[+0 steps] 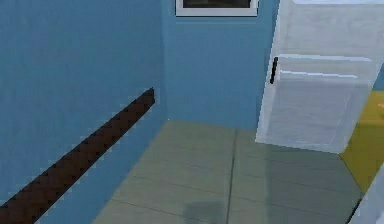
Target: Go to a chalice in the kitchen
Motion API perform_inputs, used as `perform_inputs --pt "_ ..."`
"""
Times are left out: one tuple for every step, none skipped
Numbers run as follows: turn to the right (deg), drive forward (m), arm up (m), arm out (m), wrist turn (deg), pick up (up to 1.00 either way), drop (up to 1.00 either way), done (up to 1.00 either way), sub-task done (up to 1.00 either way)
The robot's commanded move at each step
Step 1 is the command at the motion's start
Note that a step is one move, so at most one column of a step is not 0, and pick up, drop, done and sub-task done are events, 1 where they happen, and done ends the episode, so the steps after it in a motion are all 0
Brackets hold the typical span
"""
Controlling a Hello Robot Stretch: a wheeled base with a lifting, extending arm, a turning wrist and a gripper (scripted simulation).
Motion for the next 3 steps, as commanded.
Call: perform_inputs --pt "-3.0 0.00 0.00 0.00 0.0 0.00 0.00 0.00 0.00" --pt "0.0 0.25 0.00 0.00 0.0 0.00 0.00 0.00 0.00" --pt "15.0 0.00 0.00 0.00 0.0 0.00 0.00 0.00 0.00"
